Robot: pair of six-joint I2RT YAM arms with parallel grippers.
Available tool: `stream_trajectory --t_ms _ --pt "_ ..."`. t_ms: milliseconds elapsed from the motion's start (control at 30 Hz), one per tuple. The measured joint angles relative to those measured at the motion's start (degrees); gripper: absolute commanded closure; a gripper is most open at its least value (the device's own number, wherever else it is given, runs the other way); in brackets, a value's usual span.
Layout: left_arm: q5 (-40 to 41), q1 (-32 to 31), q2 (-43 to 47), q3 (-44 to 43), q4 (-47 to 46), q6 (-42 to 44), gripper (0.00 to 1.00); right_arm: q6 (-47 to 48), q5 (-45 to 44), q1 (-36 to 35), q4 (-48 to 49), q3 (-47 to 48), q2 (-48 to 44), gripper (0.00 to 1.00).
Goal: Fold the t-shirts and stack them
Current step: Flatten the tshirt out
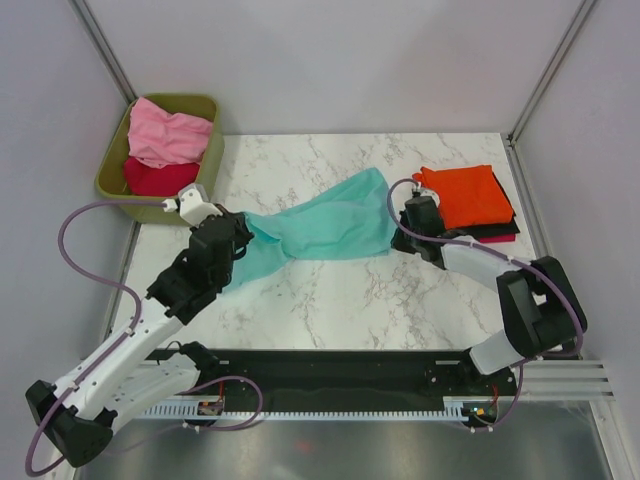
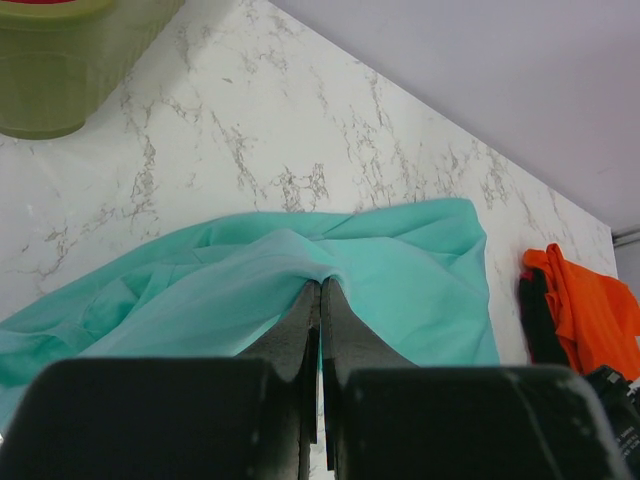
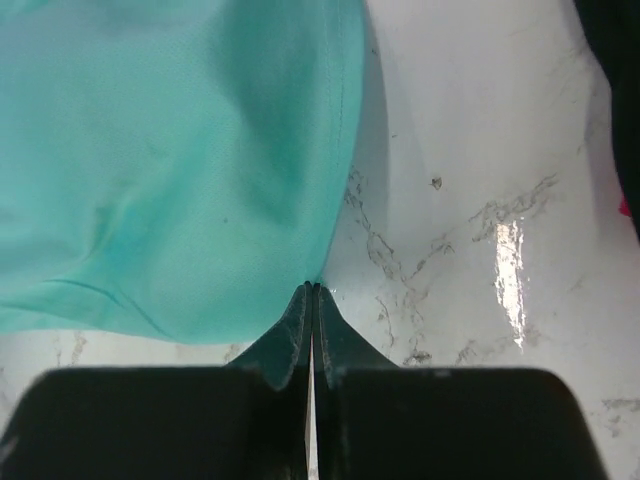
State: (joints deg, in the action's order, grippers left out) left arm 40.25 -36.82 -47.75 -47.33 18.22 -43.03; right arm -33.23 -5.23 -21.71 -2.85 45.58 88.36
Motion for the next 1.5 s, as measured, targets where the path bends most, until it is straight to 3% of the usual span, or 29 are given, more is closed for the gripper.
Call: stream_trajectory --t_ms 233,367,467,733,833,867,933,1033,1333,1433,1500 --pt "0.0 0.0 1.7 0.8 0.0 0.0 0.98 0.8 -2.2 0.0 -2.3 -0.9 -14.7 1.00" --pt "0.0 0.0 2.3 0.9 0.0 0.0 0.98 1.6 -4.0 0.0 -2.5 -0.9 -18.1 1.00" --pt "0.0 0.0 2.4 0.9 0.0 0.0 0.98 2.0 -4.7 0.0 -3.9 0.0 -15.7 0.99" --pt "0.3 0.0 1.6 0.9 -0.2 -0.1 0.98 2.0 -3.8 -0.1 -5.6 9.6 1.7 0.92" --pt "0.7 0.0 0.5 0.9 -0.2 -0.5 0.98 1.9 -2.5 -0.1 -5.4 12.8 5.9 0.78" --pt "1.1 0.0 0.2 1.0 -0.3 -0.7 0.98 2.0 -1.9 -0.1 -5.1 13.7 7.0 0.68" --pt "1.7 0.0 -0.8 1.0 -0.4 -0.9 0.98 2.3 -0.4 -0.1 -4.1 14.7 8.6 0.65" --pt "2.3 0.0 -3.0 1.0 -0.4 -1.0 0.98 2.6 1.4 -0.2 -3.8 14.8 9.1 0.48" --pt "3.5 0.0 -5.6 1.0 -0.4 -1.1 0.98 4.0 2.1 -0.3 -1.4 8.5 4.9 0.47" --pt "3.8 0.0 -5.6 1.0 -0.5 -1.1 0.98 4.1 1.5 -0.3 -1.4 7.7 4.8 0.32" --pt "4.1 0.0 -5.6 1.0 -0.5 -1.1 0.98 4.2 0.8 -0.2 -1.4 7.2 4.5 0.30"
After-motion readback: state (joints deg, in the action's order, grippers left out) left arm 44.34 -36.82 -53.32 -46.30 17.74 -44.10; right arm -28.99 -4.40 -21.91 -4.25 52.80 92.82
